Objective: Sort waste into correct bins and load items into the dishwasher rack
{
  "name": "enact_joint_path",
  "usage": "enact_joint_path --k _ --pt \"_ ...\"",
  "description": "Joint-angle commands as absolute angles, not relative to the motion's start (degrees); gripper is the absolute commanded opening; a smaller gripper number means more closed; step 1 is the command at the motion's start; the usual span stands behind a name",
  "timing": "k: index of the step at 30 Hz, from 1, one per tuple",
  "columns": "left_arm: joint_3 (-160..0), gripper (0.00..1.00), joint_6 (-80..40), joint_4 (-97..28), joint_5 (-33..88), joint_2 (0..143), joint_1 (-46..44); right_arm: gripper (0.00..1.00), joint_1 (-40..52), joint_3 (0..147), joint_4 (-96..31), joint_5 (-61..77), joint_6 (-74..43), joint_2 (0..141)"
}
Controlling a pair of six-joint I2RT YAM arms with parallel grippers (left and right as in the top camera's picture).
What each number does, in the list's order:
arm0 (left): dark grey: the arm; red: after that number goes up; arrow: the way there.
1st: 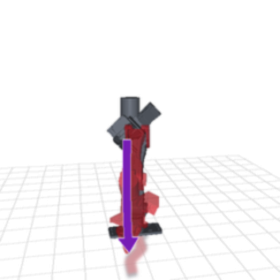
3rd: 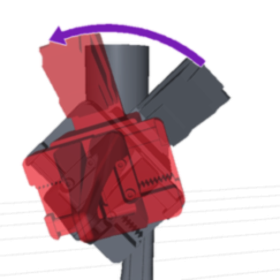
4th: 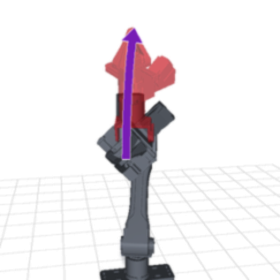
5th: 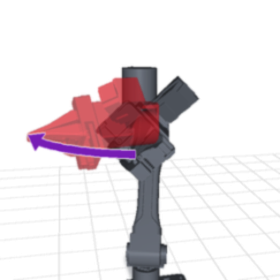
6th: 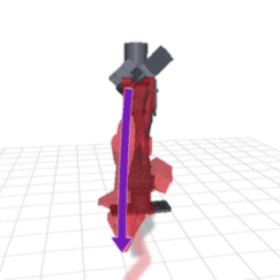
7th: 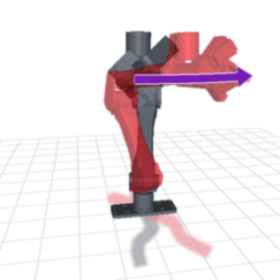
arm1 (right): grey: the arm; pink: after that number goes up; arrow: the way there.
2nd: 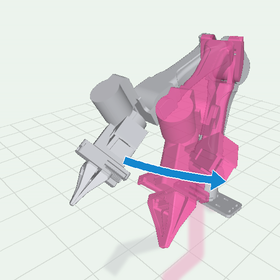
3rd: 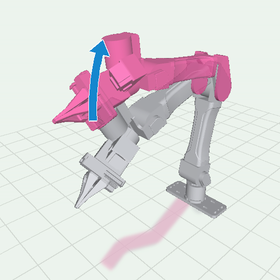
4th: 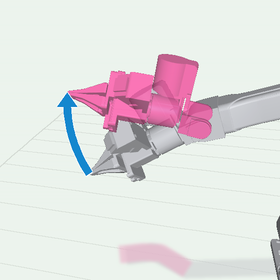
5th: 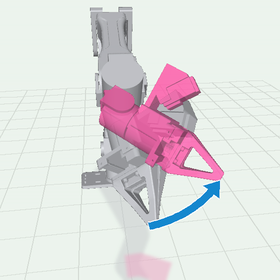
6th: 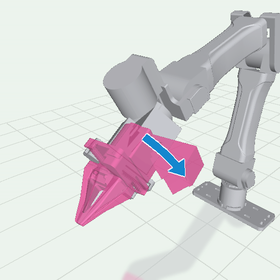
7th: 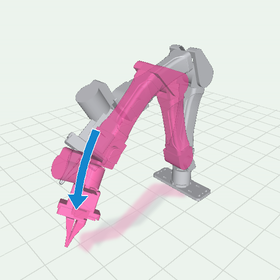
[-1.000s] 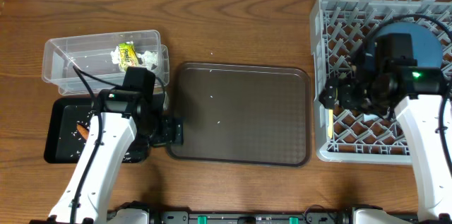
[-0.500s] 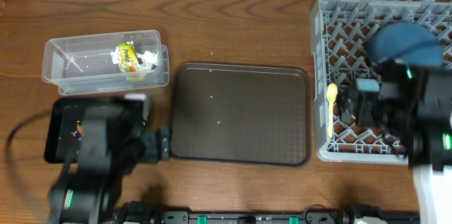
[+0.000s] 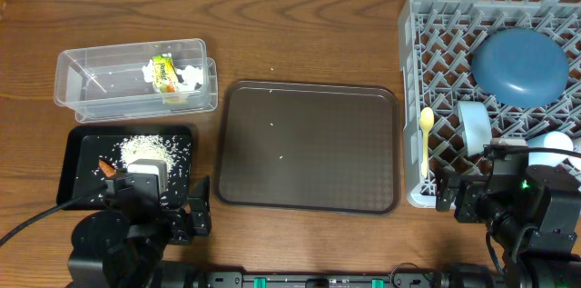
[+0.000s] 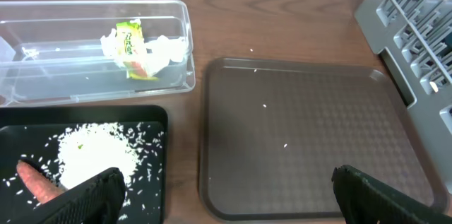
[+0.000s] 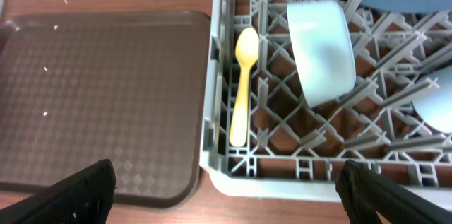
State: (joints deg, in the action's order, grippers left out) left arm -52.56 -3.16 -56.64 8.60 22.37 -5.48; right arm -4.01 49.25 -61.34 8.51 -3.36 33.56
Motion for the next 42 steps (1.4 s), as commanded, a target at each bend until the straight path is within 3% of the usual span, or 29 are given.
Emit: enact_joint_path --k 1,22,33,42 --pt "-51.92 0.96 -3.46 -56.71 8.10 22.33 -5.43 0.99 -4.43 48.80 -62.22 7.94 -2.90 33.28" --pt "-51.92 0.96 -3.46 -56.73 8.10 22.33 -5.43 0.99 -4.43 47.62 -61.82 6.87 -2.44 28.40" --pt "-51.92 0.97 -3.46 -56.71 8.10 22.33 -5.43 0.99 0.91 23.75 -30.50 6.87 -2.48 7.99" --pt "-51.92 0.97 -3.46 -56.71 8.10 22.33 -5.43 0.99 2.81 7.70 -8.91 6.20 -2.46 0.67"
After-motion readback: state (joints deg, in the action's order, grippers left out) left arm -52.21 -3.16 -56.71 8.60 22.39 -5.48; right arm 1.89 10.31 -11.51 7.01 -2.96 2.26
